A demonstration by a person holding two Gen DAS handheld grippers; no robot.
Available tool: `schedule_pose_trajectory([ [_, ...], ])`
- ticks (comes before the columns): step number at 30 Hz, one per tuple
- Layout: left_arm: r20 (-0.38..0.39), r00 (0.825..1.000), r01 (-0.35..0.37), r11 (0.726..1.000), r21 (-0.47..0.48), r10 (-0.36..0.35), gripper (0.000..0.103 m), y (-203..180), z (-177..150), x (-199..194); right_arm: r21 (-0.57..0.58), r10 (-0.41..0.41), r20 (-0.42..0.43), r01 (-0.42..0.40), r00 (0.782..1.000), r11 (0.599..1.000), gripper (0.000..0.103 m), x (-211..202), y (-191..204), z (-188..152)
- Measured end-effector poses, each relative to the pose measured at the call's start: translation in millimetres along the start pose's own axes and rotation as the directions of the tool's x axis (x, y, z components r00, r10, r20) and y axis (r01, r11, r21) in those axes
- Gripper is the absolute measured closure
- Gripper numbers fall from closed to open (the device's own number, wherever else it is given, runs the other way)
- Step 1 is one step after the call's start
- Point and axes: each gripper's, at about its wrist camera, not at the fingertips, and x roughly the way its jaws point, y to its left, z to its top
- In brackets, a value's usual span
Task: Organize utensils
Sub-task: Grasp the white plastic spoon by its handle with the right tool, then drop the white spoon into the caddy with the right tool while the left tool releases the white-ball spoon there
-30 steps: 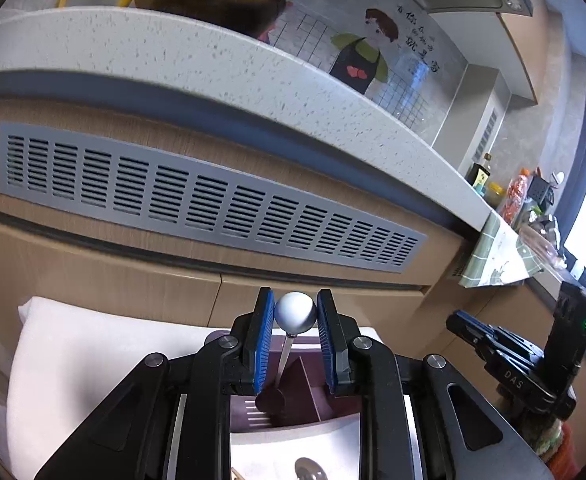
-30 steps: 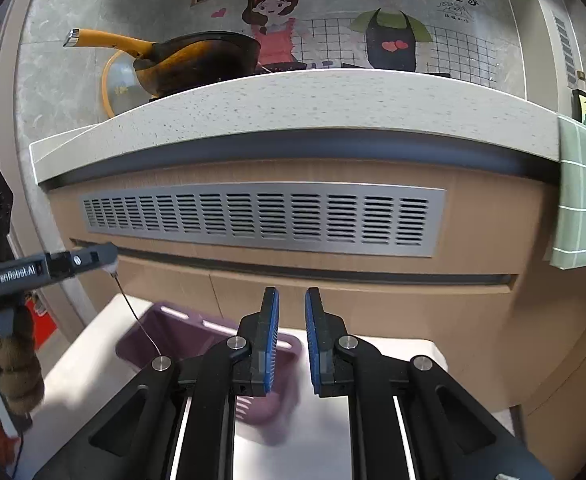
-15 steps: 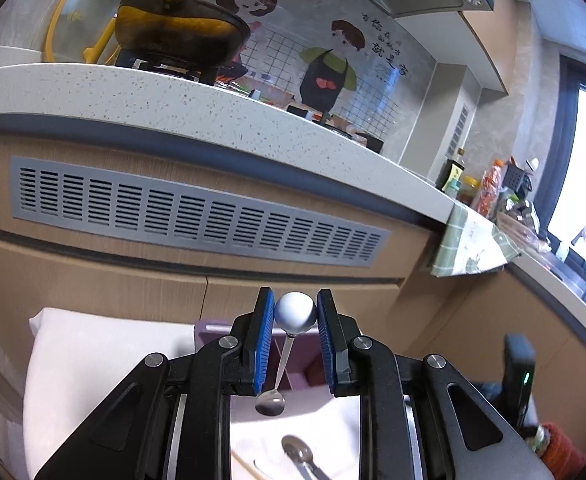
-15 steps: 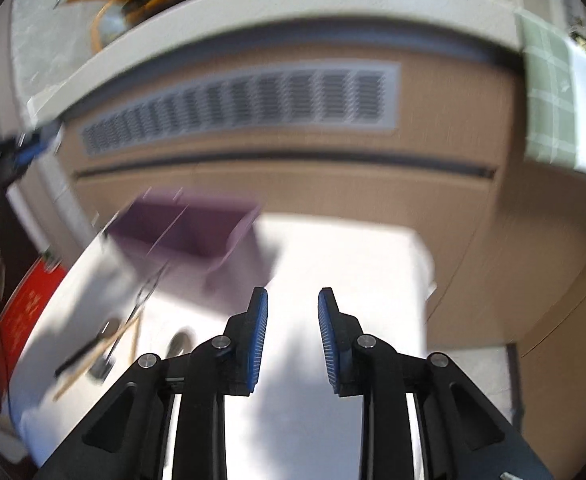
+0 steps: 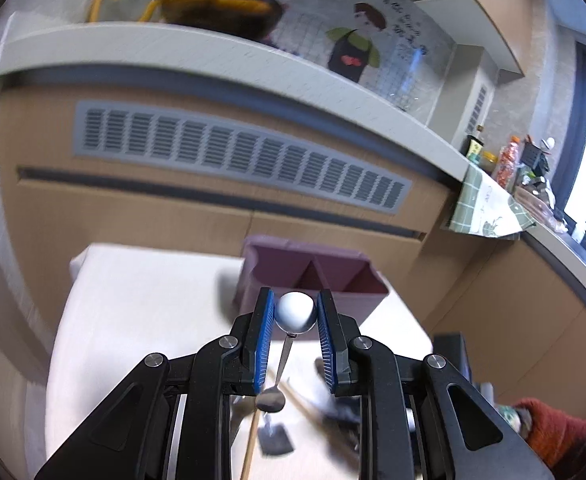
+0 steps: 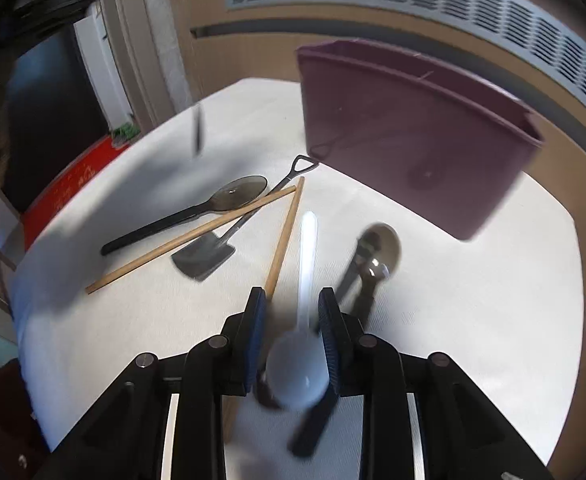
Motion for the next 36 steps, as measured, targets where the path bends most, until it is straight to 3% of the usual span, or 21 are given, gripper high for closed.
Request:
schedule_pose_trajectory([
  [2, -0.012, 1.0, -0.014, 1.0, -0.02, 0.014, 0.081, 9.9, -7.1, -5.2, -0.015, -0.039, -0.023, 0.039, 0.999, 0.999, 0.082, 13.6, -1.3, 7.2],
  [5, -0.02, 0.999, -0.031, 0.999, -0.045, 0.03, 0.081, 20.6, -13.5, -9.4, -0.013, -0.018, -0.03, 0.018, 0.999, 1.0, 0.082, 24.6, -10.2, 17.9],
  [7, -0.023, 0.999, -0.036, 0.998, -0.055, 0.035, 0.081, 23.9, -16.0, -10.9, -0.012, -0.023, -0.034, 0.023, 0.999, 1.0, 0.092, 25.2, -11.6, 21.6],
  [9, -0.024, 0.999, -0.037, 0.998, -0.056, 0.036, 0.081, 23.9, -17.3, -12.4, -0.008, -0.03, -0.031, 0.03, 0.999, 1.0, 0.094, 22.1, -9.8, 22.5],
  [14, -0.022, 0.999, -0.029, 0.999, -0.036, 0.028, 0.081, 16.7, -17.7, -15.5, 0.091, -0.031, 0.088, 0.023, 0.996, 0.996, 0.094, -23.2, -23.6, 16.1],
  [18, -0.017, 1.0, -0.006, 1.0, -0.022, 0.006, 0.081, 4.7, -11.7, -13.6, 0.173, -0.073, 0.204, 0.038, 0.976, 0.984, 0.094, -76.0, -36.9, 3.1],
  [22, 0.071, 0.996, 0.047, 0.998, 0.039, -0.049, 0.081, -24.4, 29.6, -21.9, 0.213, -0.14, 0.381, 0.061, 0.914, 0.975, 0.094, -134.2, -44.0, 24.9],
  [25, 0.16, 0.983, 0.08, 0.993, 0.089, -0.094, 0.081, -47.2, 75.5, -26.2, 0.242, -0.209, 0.552, 0.084, 0.807, 0.966, 0.094, -195.7, -57.9, 60.4],
  [26, 0.182, 0.978, 0.083, 0.992, 0.096, -0.1, 0.081, -52.4, 86.4, -25.0, 0.248, -0.222, 0.584, 0.089, 0.781, 0.965, 0.094, -205.5, -61.8, 68.1],
  [27, 0.205, 0.973, 0.082, 0.991, 0.102, -0.102, 0.081, -56.7, 97.4, -22.1, 0.253, -0.234, 0.635, 0.089, 0.736, 0.963, 0.094, -219.2, -68.6, 81.2],
  [29, 0.229, 0.967, 0.09, 0.99, 0.105, -0.112, 0.081, -61.1, 112.9, -13.1, 0.263, -0.245, 0.682, 0.081, 0.69, 0.961, 0.094, -226.0, -78.4, 98.4],
  [32, 0.223, 0.968, 0.097, 0.991, 0.096, -0.116, 0.081, -59.1, 124.5, 10.0, 0.28, -0.249, 0.694, 0.065, 0.675, 0.958, 0.094, -215.4, -92.0, 114.2],
  [36, 0.184, 0.977, 0.102, 0.993, 0.061, -0.112, 0.081, -44.8, 123.5, 48.5, 0.3, -0.222, 0.68, 0.011, 0.699, 0.954, 0.094, -173.2, -109.5, 120.6],
])
